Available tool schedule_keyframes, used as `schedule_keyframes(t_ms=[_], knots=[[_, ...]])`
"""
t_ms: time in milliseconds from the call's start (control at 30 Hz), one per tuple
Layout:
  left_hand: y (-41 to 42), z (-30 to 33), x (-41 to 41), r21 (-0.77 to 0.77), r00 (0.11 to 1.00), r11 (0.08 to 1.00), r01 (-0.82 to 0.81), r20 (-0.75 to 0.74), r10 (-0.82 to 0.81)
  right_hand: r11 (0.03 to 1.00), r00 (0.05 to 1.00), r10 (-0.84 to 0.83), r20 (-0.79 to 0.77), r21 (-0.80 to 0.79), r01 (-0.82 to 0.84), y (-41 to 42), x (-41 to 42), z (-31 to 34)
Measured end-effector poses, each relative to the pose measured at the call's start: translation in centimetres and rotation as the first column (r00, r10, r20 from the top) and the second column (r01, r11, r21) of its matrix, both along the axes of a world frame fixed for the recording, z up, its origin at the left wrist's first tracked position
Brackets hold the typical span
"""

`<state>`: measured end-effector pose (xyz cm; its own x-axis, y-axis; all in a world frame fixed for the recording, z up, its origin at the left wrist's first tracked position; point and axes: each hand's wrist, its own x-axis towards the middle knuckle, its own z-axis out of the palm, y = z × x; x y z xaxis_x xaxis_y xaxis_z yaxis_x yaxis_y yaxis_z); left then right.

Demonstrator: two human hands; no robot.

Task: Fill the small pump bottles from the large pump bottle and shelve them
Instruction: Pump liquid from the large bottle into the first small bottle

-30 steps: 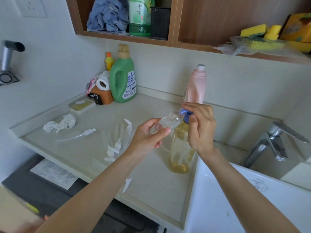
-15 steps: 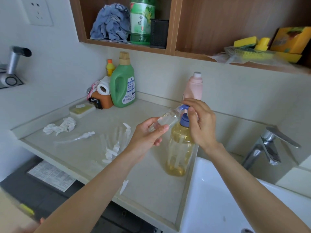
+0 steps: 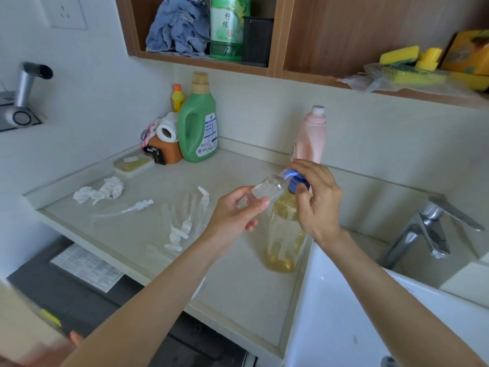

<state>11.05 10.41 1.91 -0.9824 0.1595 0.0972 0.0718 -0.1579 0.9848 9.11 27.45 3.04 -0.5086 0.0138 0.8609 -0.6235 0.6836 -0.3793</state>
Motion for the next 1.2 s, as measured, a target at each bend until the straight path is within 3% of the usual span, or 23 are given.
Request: schedule_keyframes(t_ms=[267, 467, 600, 733, 933, 1200], knots=[[0.5, 0.8, 0.1, 0.043, 0.999, 0.998, 0.048, 0.003, -0.048, 0.994, 0.999, -0.008, 0.035, 0.109, 0.004, 1.1, 0.4, 3.2], [0.3, 0.7, 0.3, 0.031, 0.997, 0.997, 0.071, -0.002, -0.071, 0.998, 0.999, 0.036, 0.02, 0.051, -0.037, -0.1, 0.5, 1.3], [0.2, 0.4, 0.2, 0.008, 0.998, 0.998, 0.065, -0.005, -0.065, 1.0, 0.998, 0.006, -0.056, -0.02, -0.007, -1.2, 0.2, 0.6], [0.0, 0.0, -0.1, -0.022, 1.0, 0.999, 0.025, 0.004, -0.025, 0.998, 0.995, -0.061, -0.083, 0.008, 0.062, -1.3, -0.1, -0.4], [-0.3, 0.0, -0.1, -0.04, 1.0, 0.999, 0.019, -0.013, -0.02, 0.99, 0.992, -0.128, -0.025, 0.05, 0.129, -1.4, 0.7, -0.6], [0.5, 0.3, 0.4, -0.07, 0.999, 0.997, 0.026, -0.017, -0.027, 0.996, 0.999, -0.043, 0.017, 0.074, 0.042, -0.1, 1.0, 2.0]])
